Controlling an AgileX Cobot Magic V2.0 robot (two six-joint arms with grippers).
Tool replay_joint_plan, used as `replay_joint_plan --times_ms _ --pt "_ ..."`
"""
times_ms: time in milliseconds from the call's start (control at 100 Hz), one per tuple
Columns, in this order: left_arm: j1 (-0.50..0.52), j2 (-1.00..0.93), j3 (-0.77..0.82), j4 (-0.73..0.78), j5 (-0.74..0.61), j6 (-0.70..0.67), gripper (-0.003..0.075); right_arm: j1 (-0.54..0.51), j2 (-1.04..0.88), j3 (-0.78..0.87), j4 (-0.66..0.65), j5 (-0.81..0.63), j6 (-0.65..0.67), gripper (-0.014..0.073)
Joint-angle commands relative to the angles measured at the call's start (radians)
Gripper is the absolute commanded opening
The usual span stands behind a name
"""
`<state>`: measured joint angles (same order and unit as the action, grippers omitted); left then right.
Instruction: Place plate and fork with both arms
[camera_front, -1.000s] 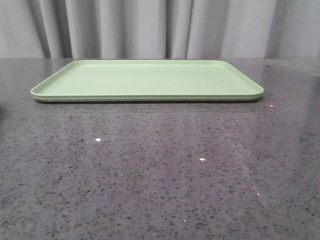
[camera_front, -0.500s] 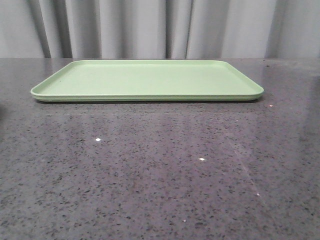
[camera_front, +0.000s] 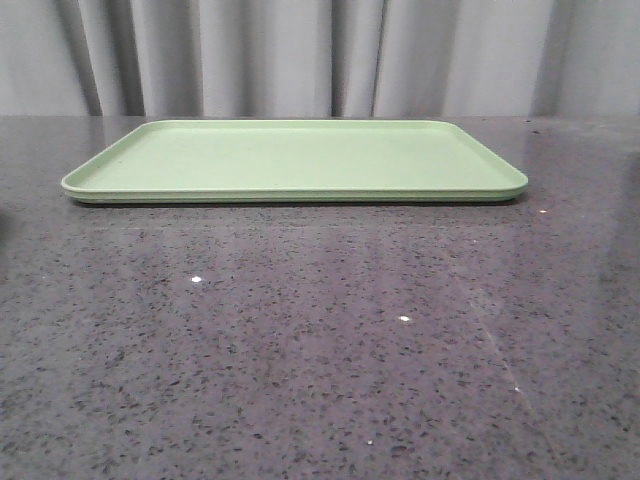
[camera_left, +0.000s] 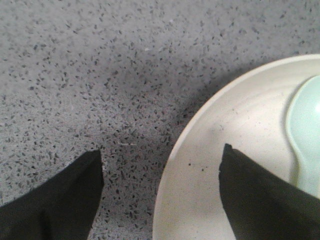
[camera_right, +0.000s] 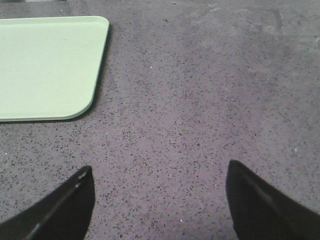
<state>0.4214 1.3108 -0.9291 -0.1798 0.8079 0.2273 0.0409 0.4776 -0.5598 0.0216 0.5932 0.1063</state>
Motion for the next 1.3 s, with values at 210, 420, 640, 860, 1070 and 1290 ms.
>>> replay_joint_plan --times_ms 210,420,640,860,1070,1290 --pt "0.002 0.056 -0.046 0.009 0.002 0.048 0.047 -0.003 0.013 -0.033 -0.016 -0.07 -0.007 0.0552" --pt "0.002 0.074 -0.046 0.007 0.005 0.063 0.0393 -0.003 0.013 -0.033 -0.03 -0.07 -0.007 0.0552" --pt "0.002 0.076 -0.046 0.007 0.013 0.063 0.0087 -0.003 0.013 -0.033 -0.033 -0.07 -0.007 0.0552" --pt "0.002 0.076 -0.046 -0.01 0.021 0.063 -0.002 -0.003 0.013 -0.033 -0.033 -0.07 -0.007 0.0552" --pt "0.002 0.076 -0.088 -0.05 0.081 0.085 -0.002 -0.003 0.013 -0.033 -0.033 -0.07 -0.007 0.0552" --pt "0.048 0.071 -0.192 -0.2 0.185 0.15 -0.002 -0.003 0.013 -0.033 -0.033 -0.07 -0.007 0.0552"
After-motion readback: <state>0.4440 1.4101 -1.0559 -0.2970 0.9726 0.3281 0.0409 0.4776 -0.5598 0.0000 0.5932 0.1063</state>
